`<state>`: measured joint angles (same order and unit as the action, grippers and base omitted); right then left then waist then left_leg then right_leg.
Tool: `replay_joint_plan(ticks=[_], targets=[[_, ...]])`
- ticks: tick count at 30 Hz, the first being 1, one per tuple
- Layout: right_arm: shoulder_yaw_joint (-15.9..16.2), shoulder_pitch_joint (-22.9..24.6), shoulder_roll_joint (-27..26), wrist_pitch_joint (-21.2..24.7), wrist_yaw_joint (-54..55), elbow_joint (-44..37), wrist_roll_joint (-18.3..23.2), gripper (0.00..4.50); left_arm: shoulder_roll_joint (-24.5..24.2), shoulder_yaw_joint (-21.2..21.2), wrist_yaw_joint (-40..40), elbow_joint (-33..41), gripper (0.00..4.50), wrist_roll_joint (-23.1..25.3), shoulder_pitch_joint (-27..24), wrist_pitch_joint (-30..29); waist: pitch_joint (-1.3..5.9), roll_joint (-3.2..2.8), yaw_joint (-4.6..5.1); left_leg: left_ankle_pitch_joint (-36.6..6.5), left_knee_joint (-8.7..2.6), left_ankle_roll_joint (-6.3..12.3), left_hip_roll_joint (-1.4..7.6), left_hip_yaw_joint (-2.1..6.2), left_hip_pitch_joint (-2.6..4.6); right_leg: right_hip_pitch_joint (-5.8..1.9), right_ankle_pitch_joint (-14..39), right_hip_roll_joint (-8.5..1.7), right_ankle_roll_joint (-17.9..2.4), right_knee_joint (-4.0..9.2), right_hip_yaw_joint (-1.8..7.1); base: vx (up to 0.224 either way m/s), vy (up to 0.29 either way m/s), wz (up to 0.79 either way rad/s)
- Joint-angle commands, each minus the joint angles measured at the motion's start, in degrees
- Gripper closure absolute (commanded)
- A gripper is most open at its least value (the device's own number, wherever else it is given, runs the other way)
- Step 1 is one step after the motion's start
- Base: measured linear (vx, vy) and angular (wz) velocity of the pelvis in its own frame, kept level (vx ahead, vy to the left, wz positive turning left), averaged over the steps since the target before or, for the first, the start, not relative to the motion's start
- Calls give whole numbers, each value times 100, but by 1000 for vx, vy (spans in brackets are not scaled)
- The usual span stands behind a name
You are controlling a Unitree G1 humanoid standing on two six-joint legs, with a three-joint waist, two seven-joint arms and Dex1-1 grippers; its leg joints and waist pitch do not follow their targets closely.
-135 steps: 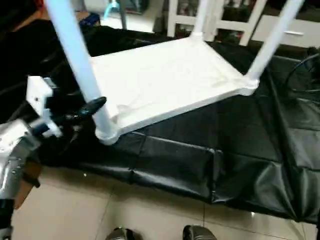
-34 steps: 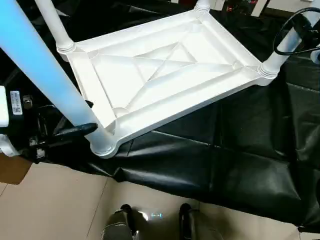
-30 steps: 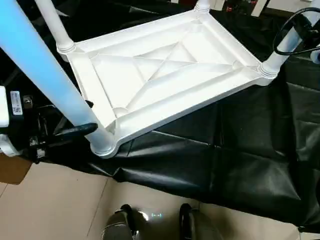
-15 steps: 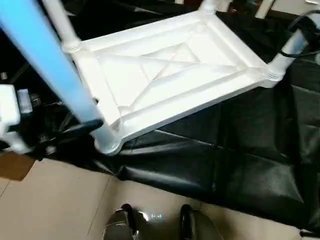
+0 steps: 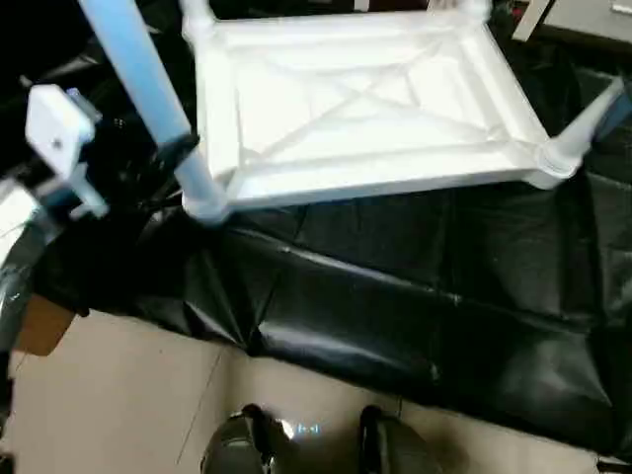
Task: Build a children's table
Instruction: Rotate leg to tighten
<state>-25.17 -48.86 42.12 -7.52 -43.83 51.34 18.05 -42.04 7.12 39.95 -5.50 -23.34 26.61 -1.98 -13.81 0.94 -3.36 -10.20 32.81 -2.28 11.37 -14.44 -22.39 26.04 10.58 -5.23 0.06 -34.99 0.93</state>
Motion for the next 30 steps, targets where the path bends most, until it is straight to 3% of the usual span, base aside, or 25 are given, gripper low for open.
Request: replay_joint_plan(ticks=[1, 2, 7, 8, 9, 11, 15, 16, 17, 18, 19, 20, 23, 26, 27, 28, 29, 30], targets=[[-120, 210, 162, 265, -79, -894, 134, 286, -62, -298, -349, -707, 267, 1039, -297, -164, 515, 111, 15, 308, -196, 955, 104, 77, 150, -322, -933, -57, -1771, 150, 75, 0, 0, 0], [-122, 303, 157, 398, -75, -1129, 186, 286, -42, -317, -380, -766, 267, 1066, -246, -137, 493, 121, 4, 222, -209, 950, 97, 77, 134, -337, -772, -71, -1747, 176, 78, 0, 0, 0], [-52, 562, 195, 1166, 45, -2354, 520, 286, 26, -404, -571, -1113, 267, 1232, 115, 58, 510, 129, 35, -65, -240, 746, 114, 86, 161, -335, -77, -101, -1644, 230, 75, 0, 0, 0], [-6, 551, 293, 1529, 84, -2745, 660, 286, 36, -401, -651, -1241, 267, 1271, 285, 134, 529, 184, 55, -79, -239, 712, 101, 80, 167, -357, 3, -89, -1599, 236, 88, 0, 0, 0], [-6, 551, 293, 1529, 84, -2745, 660, 286, 36, -401, -651, -1241, 267, 1271, 285, 134, 535, 155, 52, -74, -239, 675, 107, 87, 174, -342, 28, -93, -1548, 227, 88, 0, 0, 0], [23, 497, 412, 1839, 99, -3055, 740, 287, 33, -377, -707, -1367, 267, 1281, 439, 185, 566, 202, 84, 4, -226, 664, 88, 87, 157, -363, -31, -86, -1503, 210, 91, 0, 0, 0], [-15, 490, 535, 2234, 220, -3400, 835, 287, 31, -406, -702, -1519, 267, 1303, 567, 262, 618, 228, 112, 430, -172, 857, 66, 84, 134, -386, -769, -74, -1548, 119, 100, 0, 0, 0], [-54, 534, 596, 2494, 318, -3677, 919, 287, 43, -432, -685, -1578, 267, 1313, 613, 299, 626, 243, 120, 496, -161, 894, 65, 78, 130, -383, -889, -73, -1551, 107, 99, 0, 0, 0], [-155, 673, 686, 3066, 569, -4198, 1048, 288, 84, -484, -654, -1667, 267, 1337, 685, 370, 656, 230, 114, 678, -141, 948, 50, 87, 121, -404, -1195, -54, -1548, 67, 102, 0, 0, 0], [-184, 788, 739, 3343, 636, -4438, 1111, 288, 109, -507, -627, -1697, 267, 1334, 714, 391, 677, 236, 99, 989, -111, 976, 15, 98, 84, -451, -1748, -7, -1508, 19, 120, 0, 0, 0], [-214, 872, 769, 3565, 689, -4620, 1149, 288, 124, -530, -613, -1746, 267, 1333, 747, 427, 691, 220, 83, 1101, -92, 1002, 21, 95, 93, -426, -2020, -2, -1511, -9, 113, 0, 0, 0], [-241, 942, 792, 3762, 725, -4783, 1182, 288, 135, -553, -602, -1803, 266, 1330, 781, 468, 664, 227, 93, 1053, -88, 1002, 13, 88, 55, -400, -2089, -1, -1498, -9, 92, 0, 0, 0], [-253, 948, 793, 3829, 744, -4828, 1189, 288, 135, -562, -601, -1834, 266, 1330, 796, 490, 642, 218, 96, 505, -105, 869, 41, 88, 66, -372, -1260, -56, -1480, 49, 90, 0, 0, 0], [-258, 1001, 818, 3923, 768, -4923, 1167, 288, 143, -569, -611, -1867, 265, 1330, 814, 513, 619, 213, 116, 237, -126, 739, 64, 103, 82, -360, -582, -91, -1408, 98, 104, 0, 0, 0], [-262, 1050, 839, 4010, 810, -5014, 1167, 288, 150, -574, -618, -1895, 265, 1332, 829, 535, 618, 215, 121, 226, -126, 715, 65, 105, 90, -356, -517, -93, -1398, 101, 108, 0, 0, 0], [-365, 1380, 834, 4442, 904, -5511, 1380, 288, 207, -620, -599, -1984, 265, 1353, 900, 596, 622, 215, 120, 238, -125, 711, 64, 107, 93, -358, -523, -88, -1392, 99, 110, 0, 0, 0], [-505, 1793, 819, 4875, 921, -5986, 1624, 288, 280, -684, -547, -2064, 265, 1364, 974, 641, 603, 169, 101, 258, -136, 690, 62, 105, 102, -362, -593, -74, -1344, 123, 130, 0, 0, 0], [-511, 1809, 819, 4890, 921, -6003, 1629, 288, 282, -685, -546, -2067, 265, 1365, 977, 643, 632, 112, 63, 298, -132, 679, 67, 110, 133, -362, -819, -69, -1361, 105, 131, 0, 0, 0]])
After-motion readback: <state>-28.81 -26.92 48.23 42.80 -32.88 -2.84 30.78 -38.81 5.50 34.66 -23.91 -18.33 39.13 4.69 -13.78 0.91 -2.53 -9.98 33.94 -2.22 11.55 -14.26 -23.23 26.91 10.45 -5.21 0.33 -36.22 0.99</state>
